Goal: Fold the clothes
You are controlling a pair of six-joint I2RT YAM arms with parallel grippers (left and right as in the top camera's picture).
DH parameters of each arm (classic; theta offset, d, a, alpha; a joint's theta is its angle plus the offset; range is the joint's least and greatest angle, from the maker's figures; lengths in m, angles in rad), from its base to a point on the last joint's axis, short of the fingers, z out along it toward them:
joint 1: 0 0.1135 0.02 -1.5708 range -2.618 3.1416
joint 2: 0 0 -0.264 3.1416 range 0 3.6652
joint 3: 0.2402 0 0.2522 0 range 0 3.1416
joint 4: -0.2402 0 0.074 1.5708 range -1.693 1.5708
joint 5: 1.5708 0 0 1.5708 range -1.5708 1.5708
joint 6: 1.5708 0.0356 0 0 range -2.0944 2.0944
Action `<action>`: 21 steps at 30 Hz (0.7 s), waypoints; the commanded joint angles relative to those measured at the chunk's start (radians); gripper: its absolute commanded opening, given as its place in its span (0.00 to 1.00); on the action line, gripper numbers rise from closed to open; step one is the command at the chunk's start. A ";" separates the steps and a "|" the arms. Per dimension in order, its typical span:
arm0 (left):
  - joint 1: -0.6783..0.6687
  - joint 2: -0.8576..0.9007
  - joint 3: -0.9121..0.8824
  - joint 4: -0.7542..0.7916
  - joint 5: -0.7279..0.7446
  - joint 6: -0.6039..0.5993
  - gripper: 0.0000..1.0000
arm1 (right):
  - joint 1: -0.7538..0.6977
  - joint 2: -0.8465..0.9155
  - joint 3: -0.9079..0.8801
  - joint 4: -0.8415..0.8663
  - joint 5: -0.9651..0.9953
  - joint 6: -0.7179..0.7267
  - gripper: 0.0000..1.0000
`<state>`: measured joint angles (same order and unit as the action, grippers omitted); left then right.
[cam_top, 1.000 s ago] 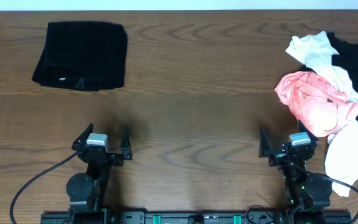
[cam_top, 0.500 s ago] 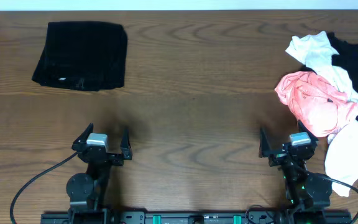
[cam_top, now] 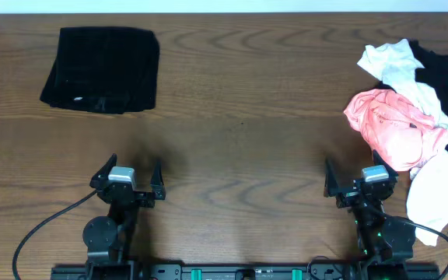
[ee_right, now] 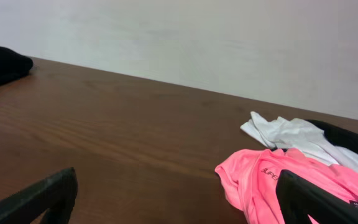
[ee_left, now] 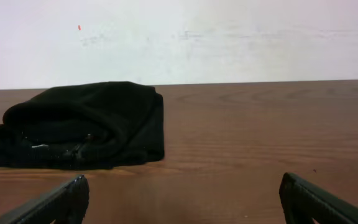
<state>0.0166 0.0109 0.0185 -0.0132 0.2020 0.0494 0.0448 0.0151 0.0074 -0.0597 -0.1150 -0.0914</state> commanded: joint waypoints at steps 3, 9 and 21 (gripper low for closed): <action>-0.004 -0.007 -0.014 -0.039 0.003 0.004 0.98 | -0.014 -0.002 -0.002 -0.004 0.006 0.000 0.99; -0.004 -0.007 -0.014 -0.039 0.003 0.005 0.98 | -0.014 -0.002 -0.002 -0.004 0.006 0.000 0.99; -0.004 -0.006 -0.014 -0.039 0.003 0.004 0.98 | -0.014 -0.002 -0.002 -0.005 0.031 -0.013 0.99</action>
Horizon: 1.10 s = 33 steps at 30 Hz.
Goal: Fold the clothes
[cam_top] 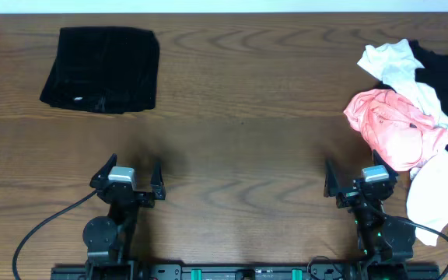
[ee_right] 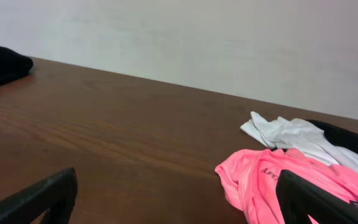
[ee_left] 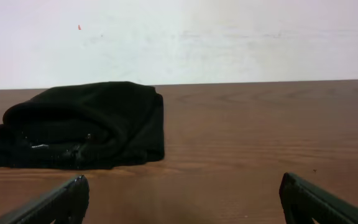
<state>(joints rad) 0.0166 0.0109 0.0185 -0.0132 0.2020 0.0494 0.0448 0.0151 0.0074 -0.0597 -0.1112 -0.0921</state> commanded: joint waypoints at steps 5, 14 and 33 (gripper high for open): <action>-0.004 -0.006 -0.014 -0.039 -0.005 0.006 0.98 | -0.014 -0.002 -0.002 -0.006 0.055 -0.021 0.99; -0.004 -0.006 -0.014 -0.039 -0.005 0.006 0.98 | -0.014 -0.002 -0.002 0.005 0.051 -0.021 0.99; -0.004 -0.006 -0.014 -0.039 -0.004 0.005 0.98 | -0.014 -0.002 -0.002 0.003 0.054 -0.012 0.99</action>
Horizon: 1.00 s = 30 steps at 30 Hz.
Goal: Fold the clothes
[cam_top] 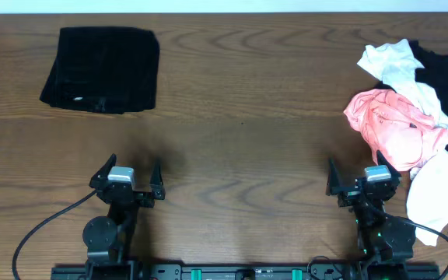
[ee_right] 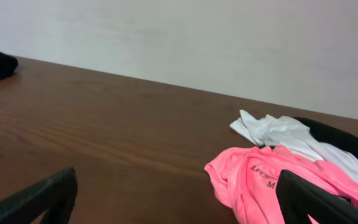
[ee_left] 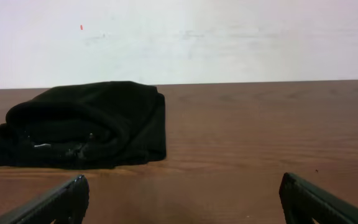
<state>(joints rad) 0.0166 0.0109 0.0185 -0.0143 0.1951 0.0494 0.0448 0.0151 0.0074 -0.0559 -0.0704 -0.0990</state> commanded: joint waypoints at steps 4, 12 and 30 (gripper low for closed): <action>-0.004 -0.006 -0.014 -0.037 0.007 -0.030 0.98 | -0.014 -0.002 -0.002 0.003 0.013 0.021 0.99; -0.004 -0.006 -0.014 -0.038 0.006 -0.053 0.98 | -0.014 -0.002 -0.002 0.019 0.013 0.039 0.99; -0.004 0.166 0.147 -0.199 0.014 -0.222 0.98 | -0.014 -0.001 0.009 0.054 0.015 0.115 0.99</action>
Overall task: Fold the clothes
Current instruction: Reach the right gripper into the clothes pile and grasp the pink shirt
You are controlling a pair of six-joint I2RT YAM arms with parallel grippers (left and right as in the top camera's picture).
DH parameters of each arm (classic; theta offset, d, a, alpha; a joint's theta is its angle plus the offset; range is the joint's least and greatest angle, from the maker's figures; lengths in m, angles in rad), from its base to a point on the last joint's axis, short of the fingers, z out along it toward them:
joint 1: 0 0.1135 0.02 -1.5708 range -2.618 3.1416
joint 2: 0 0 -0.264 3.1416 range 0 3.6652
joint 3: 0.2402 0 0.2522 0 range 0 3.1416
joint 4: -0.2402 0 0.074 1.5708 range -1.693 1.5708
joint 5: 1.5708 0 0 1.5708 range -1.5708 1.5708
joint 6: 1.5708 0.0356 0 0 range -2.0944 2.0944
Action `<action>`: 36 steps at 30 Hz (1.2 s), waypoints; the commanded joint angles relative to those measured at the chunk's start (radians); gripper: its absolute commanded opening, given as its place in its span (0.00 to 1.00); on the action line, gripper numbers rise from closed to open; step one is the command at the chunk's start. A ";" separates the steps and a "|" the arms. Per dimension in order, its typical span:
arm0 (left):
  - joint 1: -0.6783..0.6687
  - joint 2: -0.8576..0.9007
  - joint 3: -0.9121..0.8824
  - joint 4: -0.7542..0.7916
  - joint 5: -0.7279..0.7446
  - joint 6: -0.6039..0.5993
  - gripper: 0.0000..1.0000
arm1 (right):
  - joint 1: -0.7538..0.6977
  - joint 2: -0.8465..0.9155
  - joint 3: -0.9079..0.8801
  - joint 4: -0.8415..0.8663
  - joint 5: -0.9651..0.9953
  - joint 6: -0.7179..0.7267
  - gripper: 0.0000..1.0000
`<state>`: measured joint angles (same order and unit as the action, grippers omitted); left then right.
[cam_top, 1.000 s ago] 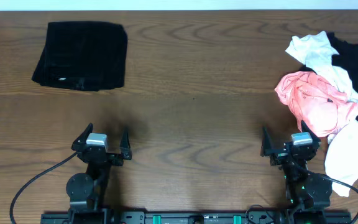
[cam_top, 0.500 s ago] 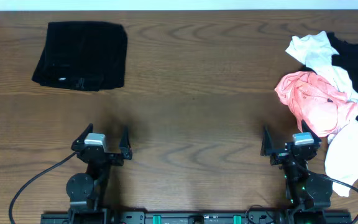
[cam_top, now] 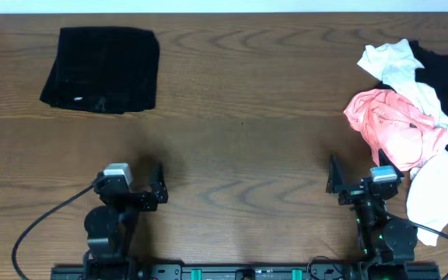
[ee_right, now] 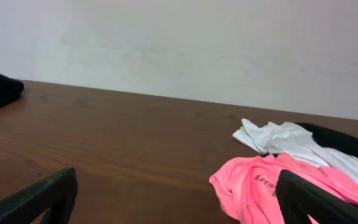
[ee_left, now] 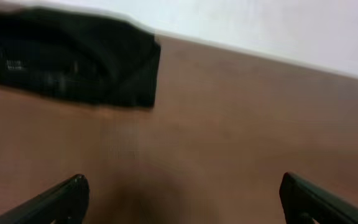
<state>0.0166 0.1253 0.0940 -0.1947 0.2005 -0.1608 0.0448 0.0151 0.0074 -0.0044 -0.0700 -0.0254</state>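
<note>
A folded black garment (cam_top: 99, 70) lies at the far left of the table, blurred in the left wrist view (ee_left: 67, 59). At the right edge is a loose pile: a pink shirt (cam_top: 391, 124) (ee_right: 272, 186), a white garment (cam_top: 399, 66) (ee_right: 278, 137), a black one (cam_top: 446, 85) and another white piece (cam_top: 438, 194). My left gripper (cam_top: 128, 185) (ee_left: 182, 190) stands open near the front edge, empty, over bare wood. My right gripper (cam_top: 366, 177) (ee_right: 176, 183) is open and empty, just short of the pink shirt.
The wooden table (cam_top: 239, 140) stretches bare between the folded garment and the pile. A pale wall (ee_right: 179, 43) stands behind the far edge. Black cables (cam_top: 45, 225) run from both arm bases at the front.
My left gripper has shifted and turned a little to the right; its view now tilts down at the table and is blurred. The right gripper has edged slightly nearer the front. The clothes lie unchanged.
Both grippers stood open and empty at the front edge through the first two moments, with nothing changing. Then the right wrist view had shifted slightly toward the pile. Now the left gripper has moved as well; no garment has been touched.
</note>
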 commanded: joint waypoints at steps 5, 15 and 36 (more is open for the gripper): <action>-0.004 0.228 0.190 -0.049 0.009 0.006 0.98 | -0.014 0.024 0.049 0.000 0.018 0.089 0.99; -0.021 0.588 0.534 -0.237 0.080 0.014 0.98 | -0.014 0.321 0.290 -0.107 0.018 0.107 0.99; -0.287 1.189 1.051 -0.424 0.491 0.100 0.98 | -0.014 1.138 1.138 -0.642 -0.296 0.106 0.99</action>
<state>-0.2367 1.2598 1.1263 -0.6529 0.5201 -0.0738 0.0376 1.1465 1.1225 -0.6422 -0.2646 0.0689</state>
